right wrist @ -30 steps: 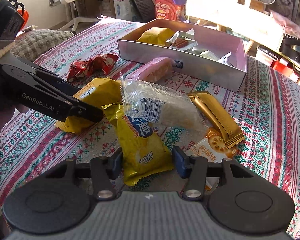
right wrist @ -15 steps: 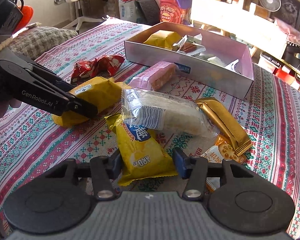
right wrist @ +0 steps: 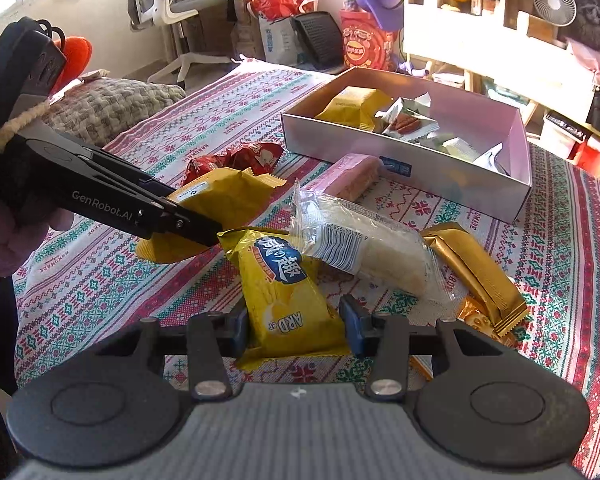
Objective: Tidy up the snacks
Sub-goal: 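Carry both held packs over the pink box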
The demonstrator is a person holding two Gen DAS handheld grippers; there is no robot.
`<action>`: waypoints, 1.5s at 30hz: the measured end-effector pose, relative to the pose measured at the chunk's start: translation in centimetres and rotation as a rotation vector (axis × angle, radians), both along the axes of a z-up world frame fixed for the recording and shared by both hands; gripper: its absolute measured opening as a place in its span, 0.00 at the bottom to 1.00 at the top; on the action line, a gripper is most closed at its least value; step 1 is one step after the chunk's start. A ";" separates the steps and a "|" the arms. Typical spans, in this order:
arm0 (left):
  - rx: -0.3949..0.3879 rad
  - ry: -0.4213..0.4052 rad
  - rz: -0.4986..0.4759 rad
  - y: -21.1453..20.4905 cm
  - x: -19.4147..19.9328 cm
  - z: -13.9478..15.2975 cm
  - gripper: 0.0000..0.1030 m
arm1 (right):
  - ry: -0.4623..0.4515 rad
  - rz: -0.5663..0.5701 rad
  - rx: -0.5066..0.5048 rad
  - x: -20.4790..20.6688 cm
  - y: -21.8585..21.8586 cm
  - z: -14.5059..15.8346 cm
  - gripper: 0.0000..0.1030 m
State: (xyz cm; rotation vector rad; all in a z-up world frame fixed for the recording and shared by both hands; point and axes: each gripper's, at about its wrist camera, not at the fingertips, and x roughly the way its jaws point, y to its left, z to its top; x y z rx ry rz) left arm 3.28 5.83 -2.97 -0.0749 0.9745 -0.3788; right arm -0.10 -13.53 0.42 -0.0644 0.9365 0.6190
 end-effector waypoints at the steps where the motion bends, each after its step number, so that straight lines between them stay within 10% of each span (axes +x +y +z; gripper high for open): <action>1: -0.003 -0.004 0.002 0.1 0.1 0.2 0.44 | -0.003 0.007 0.013 -0.1 0.1 0.3 0.40; 23: -0.080 -0.111 0.091 0.0 2.9 4.4 0.44 | -0.121 -0.167 0.139 4.9 -1.8 5.0 0.41; 45: -0.027 -0.146 0.115 -5.5 16.0 4.0 0.44 | -0.078 -0.509 0.125 14.8 -6.5 1.5 0.41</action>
